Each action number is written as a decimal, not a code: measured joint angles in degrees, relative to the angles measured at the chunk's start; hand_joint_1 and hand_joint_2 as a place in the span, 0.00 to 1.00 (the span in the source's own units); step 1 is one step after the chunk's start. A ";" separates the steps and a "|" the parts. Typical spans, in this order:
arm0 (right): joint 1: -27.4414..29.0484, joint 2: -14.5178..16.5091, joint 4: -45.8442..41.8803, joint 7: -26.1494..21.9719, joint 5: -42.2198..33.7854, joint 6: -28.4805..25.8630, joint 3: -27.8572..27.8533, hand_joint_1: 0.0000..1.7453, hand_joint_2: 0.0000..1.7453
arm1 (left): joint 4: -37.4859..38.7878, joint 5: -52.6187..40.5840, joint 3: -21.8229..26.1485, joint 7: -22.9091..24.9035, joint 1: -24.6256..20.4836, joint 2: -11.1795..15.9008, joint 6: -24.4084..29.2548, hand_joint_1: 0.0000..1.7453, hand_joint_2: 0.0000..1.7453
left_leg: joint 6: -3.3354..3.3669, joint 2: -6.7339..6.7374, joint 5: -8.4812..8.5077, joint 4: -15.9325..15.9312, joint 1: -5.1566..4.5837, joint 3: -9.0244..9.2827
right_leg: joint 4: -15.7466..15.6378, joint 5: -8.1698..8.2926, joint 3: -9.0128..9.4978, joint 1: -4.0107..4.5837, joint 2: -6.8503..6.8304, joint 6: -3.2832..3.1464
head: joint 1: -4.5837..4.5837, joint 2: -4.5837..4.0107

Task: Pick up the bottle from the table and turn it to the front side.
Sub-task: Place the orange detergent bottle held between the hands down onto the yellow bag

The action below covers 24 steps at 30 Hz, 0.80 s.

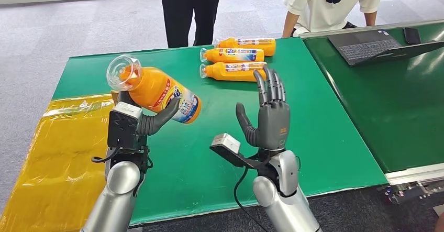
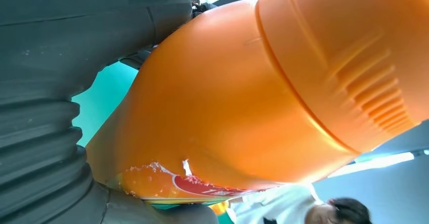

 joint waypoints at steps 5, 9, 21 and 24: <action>5.21 -5.85 -9.72 5.18 4.66 1.73 -0.43 0.00 1.00 | -1.23 -4.18 1.10 0.20 1.52 2.10 3.43 1.00 1.00 | 0.03 -0.01 -0.04 0.00 -0.05 -0.02 | -0.02 -0.02 -0.04 -0.04 -0.01 0.00 | 0.00 0.00; 10.91 -10.22 -15.72 5.84 5.37 0.40 -0.92 0.00 1.00 | -1.26 -19.58 2.02 3.00 1.24 4.55 11.78 1.00 1.00 | 0.00 0.00 -0.09 0.00 -0.04 -0.01 | -0.03 -0.05 -0.04 -0.03 0.00 0.02 | 0.01 0.00; 17.52 -12.09 -18.60 0.40 2.00 -0.42 -3.13 0.00 1.00 | 0.76 -50.52 6.57 3.88 -1.48 10.21 21.97 1.00 1.00 | -0.04 0.06 -0.05 -0.06 0.00 0.13 | -0.01 -0.05 0.03 -0.01 0.04 0.00 | -0.01 0.00; 19.03 -11.69 -19.07 -2.03 1.75 -0.43 -4.04 0.00 1.00 | 0.72 -57.32 10.26 -0.23 -1.45 10.28 21.98 1.00 1.00 | -0.04 0.06 -0.06 -0.06 -0.02 0.12 | -0.02 -0.06 0.03 -0.02 0.04 -0.01 | 0.00 0.00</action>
